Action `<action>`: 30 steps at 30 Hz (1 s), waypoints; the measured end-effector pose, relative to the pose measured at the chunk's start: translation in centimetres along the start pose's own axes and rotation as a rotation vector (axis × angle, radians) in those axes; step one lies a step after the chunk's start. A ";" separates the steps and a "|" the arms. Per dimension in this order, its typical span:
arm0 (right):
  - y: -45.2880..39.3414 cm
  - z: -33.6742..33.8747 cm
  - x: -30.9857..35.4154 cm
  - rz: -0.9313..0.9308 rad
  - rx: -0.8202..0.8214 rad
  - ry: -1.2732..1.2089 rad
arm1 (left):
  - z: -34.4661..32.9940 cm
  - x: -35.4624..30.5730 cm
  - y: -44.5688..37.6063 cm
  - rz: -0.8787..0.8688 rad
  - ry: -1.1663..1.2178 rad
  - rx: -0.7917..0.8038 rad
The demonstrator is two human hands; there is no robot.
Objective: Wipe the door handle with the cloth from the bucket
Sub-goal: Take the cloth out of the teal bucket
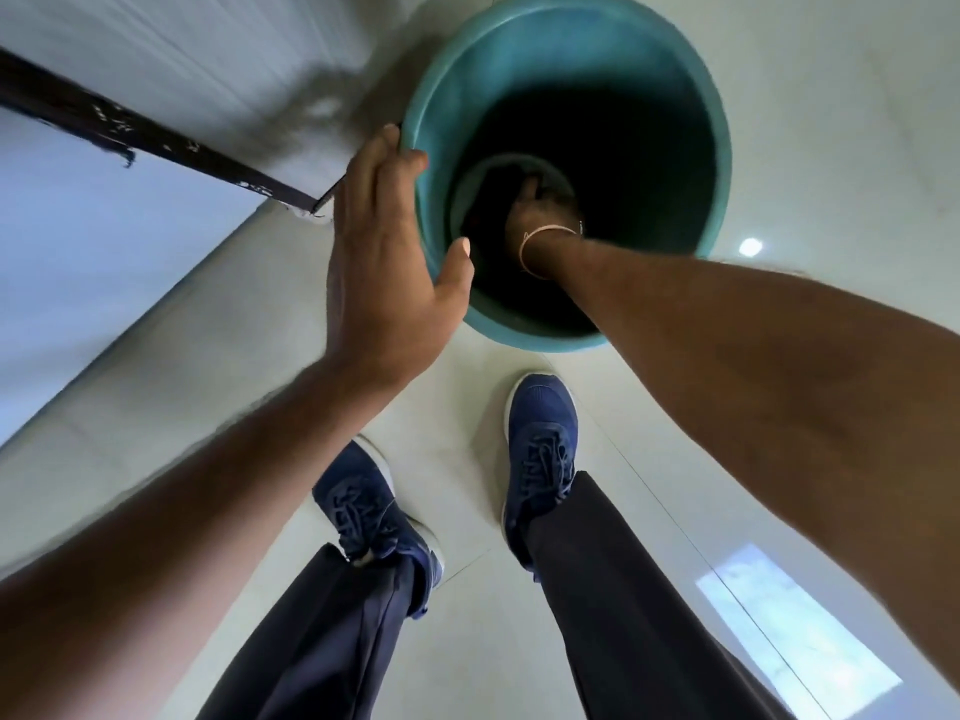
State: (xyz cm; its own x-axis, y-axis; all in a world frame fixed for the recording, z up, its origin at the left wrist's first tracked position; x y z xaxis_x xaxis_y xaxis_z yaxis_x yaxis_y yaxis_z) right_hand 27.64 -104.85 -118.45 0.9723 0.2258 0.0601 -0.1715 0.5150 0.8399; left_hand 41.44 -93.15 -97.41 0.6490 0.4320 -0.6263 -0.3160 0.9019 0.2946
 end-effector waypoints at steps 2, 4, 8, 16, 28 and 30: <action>-0.4 0.2 -0.5 -0.024 -0.023 -0.049 | -0.2 0.0 0.2 -0.001 0.005 0.003; -0.9 0.5 -1.0 -0.016 -0.043 -0.100 | -0.2 0.1 0.3 0.012 0.011 0.015; 1.6 1.0 -0.3 0.014 0.025 -0.255 | -0.2 0.0 0.5 0.020 -0.010 0.100; 17.5 9.4 -0.6 -0.006 -0.069 -0.831 | 5.2 -4.9 3.7 0.078 -0.015 0.344; 56.4 24.0 4.5 0.356 -0.134 -1.233 | 28.5 -21.7 16.0 0.276 0.726 0.346; 62.1 24.9 5.7 0.390 -0.144 -1.272 | 33.0 -23.9 19.5 0.230 0.785 0.317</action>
State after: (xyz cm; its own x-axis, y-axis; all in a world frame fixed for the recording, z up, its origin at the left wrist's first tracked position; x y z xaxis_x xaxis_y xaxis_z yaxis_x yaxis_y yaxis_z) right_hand 26.48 -92.18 -52.48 0.3137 -0.5044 0.8045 -0.4086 0.6931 0.5939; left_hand 42.59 -85.69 -52.84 -0.1074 0.5794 -0.8079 -0.0977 0.8025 0.5885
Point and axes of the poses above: each hand's wrist, its own y-axis away from the middle knuckle, its own z-axis out of the back of the hand, x = y × z, the point moved 10 cm from there along -y, towards the middle knuckle, and after that the axes turned 9 degrees about x, right-handed, at the moved point
